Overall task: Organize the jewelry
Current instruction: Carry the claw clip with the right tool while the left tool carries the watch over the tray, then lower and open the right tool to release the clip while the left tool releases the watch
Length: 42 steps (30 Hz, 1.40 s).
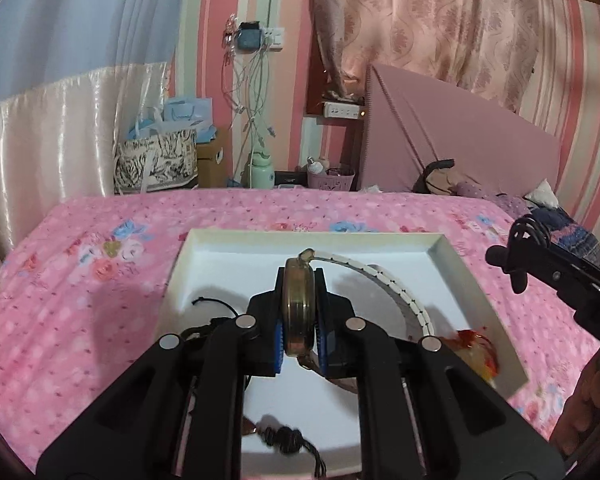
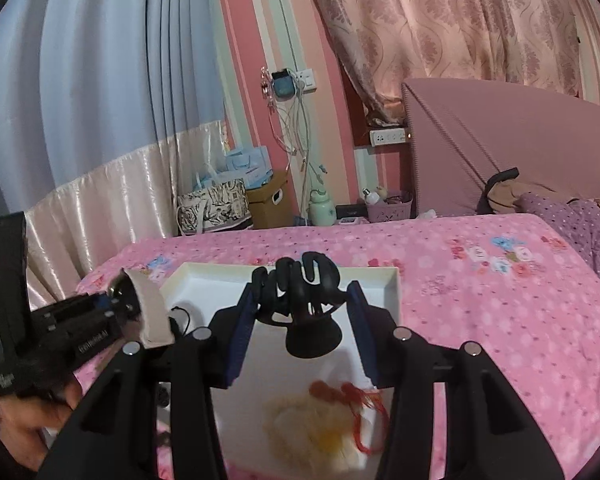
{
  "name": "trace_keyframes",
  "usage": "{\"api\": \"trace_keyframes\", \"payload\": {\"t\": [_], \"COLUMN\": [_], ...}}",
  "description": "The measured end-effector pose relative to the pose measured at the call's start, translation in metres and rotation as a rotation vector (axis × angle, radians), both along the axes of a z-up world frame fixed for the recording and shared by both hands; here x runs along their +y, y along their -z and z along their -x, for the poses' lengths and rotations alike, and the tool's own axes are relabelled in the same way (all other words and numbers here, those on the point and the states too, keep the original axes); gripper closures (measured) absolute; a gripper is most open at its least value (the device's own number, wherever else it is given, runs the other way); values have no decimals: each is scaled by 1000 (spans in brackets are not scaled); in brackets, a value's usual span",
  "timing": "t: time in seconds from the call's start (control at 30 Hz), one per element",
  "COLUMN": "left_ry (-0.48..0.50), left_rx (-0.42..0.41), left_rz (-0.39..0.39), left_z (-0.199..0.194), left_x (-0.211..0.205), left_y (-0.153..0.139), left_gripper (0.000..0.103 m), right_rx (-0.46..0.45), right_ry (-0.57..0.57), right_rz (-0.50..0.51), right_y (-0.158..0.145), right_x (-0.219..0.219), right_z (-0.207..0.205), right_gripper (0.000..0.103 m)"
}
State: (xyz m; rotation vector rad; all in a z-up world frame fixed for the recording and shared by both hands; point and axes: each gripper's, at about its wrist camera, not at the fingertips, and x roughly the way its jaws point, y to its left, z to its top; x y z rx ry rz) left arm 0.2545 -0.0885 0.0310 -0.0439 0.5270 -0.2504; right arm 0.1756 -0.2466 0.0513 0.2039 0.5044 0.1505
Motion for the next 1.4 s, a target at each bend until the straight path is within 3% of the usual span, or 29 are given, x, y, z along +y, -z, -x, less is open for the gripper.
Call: {"api": "trace_keyframes", "payload": {"t": [0.23, 0.5, 0.7, 1.4], "left_ry": [12, 63, 67, 74], "left_rx": [36, 98, 135, 219], "left_rz": [0, -1, -56, -76], "left_z": [-14, -16, -23, -36], "left_x": [-8, -16, -20, -28], "left_y": [35, 51, 64, 76], "left_gripper": [93, 93, 93, 93], "right_rx": [71, 128, 148, 218], "right_ry": [-61, -105, -106, -119], "right_rz": [17, 91, 99, 131], "right_y": [44, 63, 67, 77], "right_x": [24, 42, 44, 50], "right_z": [-11, -14, -17, -25], "right_gripper": [57, 57, 57, 57]}}
